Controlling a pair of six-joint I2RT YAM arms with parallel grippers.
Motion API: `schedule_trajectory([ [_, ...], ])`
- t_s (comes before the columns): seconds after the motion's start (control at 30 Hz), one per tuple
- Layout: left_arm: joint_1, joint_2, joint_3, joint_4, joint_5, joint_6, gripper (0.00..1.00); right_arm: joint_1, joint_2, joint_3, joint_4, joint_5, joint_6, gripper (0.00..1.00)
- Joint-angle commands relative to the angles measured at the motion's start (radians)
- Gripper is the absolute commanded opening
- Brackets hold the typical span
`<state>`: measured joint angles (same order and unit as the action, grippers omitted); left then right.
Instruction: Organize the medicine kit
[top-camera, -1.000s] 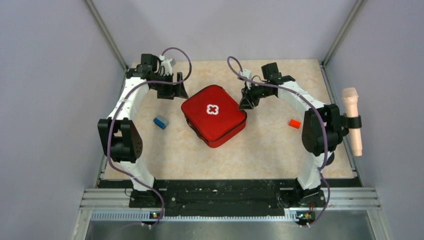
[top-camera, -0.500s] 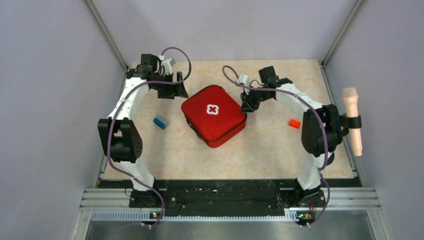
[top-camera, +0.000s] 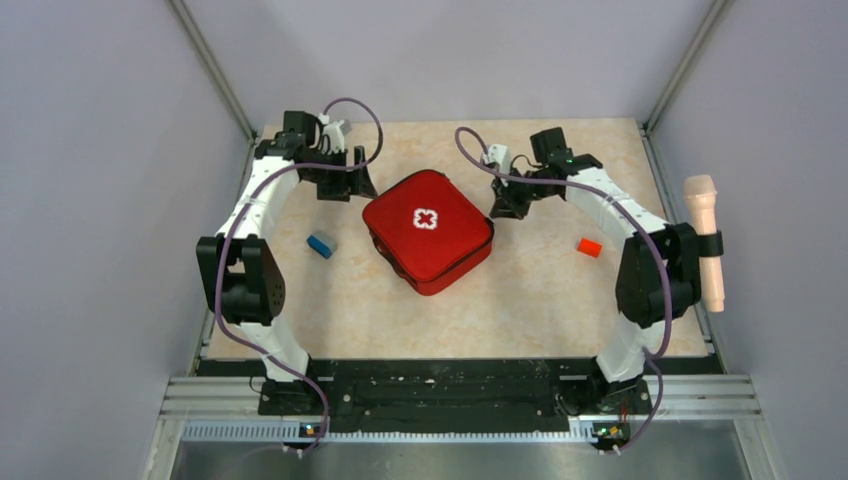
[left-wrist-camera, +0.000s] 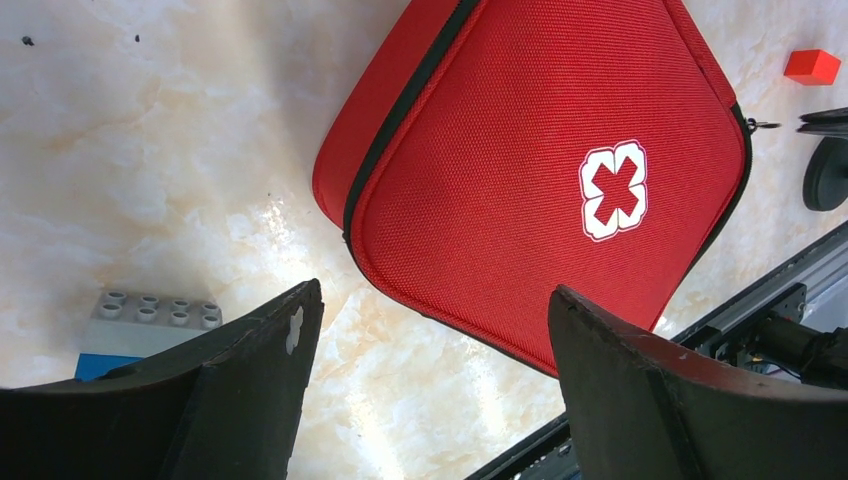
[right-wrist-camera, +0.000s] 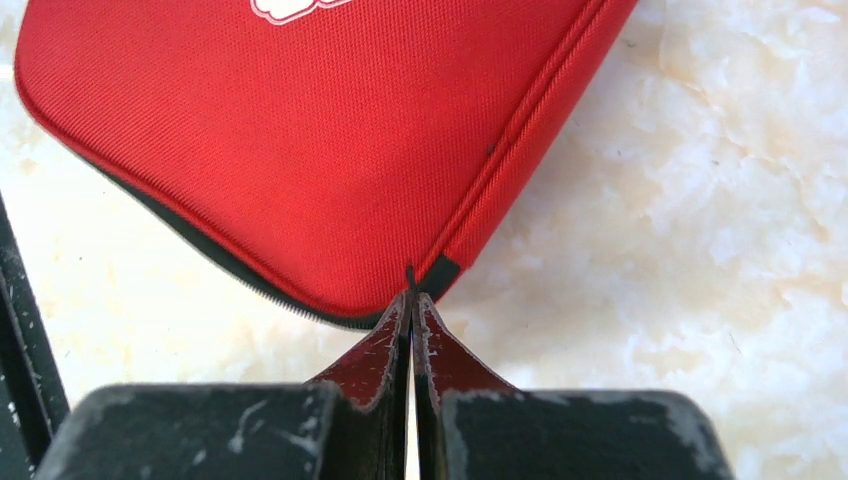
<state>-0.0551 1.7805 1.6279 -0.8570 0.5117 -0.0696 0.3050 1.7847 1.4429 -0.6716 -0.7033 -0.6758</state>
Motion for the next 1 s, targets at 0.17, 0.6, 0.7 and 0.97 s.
schedule_trajectory([
  [0.17,-0.006,-0.001,-0.005,0.037,0.034,-0.009,0.86,-0.061,-0.106,-0.089,-0.008,-0.065,-0.078,0.0],
  [0.6,-0.026,-0.012,-0.013,0.044,0.03,-0.007,0.86,-0.002,-0.061,-0.028,0.066,-0.029,-0.003,0.24],
  [0.7,-0.026,-0.021,-0.018,0.042,0.024,-0.004,0.86,0.02,-0.033,-0.015,0.068,0.005,0.008,0.25],
  [0.97,-0.026,-0.035,-0.037,0.045,0.019,-0.003,0.86,0.026,0.023,-0.006,0.061,0.009,0.014,0.24],
])
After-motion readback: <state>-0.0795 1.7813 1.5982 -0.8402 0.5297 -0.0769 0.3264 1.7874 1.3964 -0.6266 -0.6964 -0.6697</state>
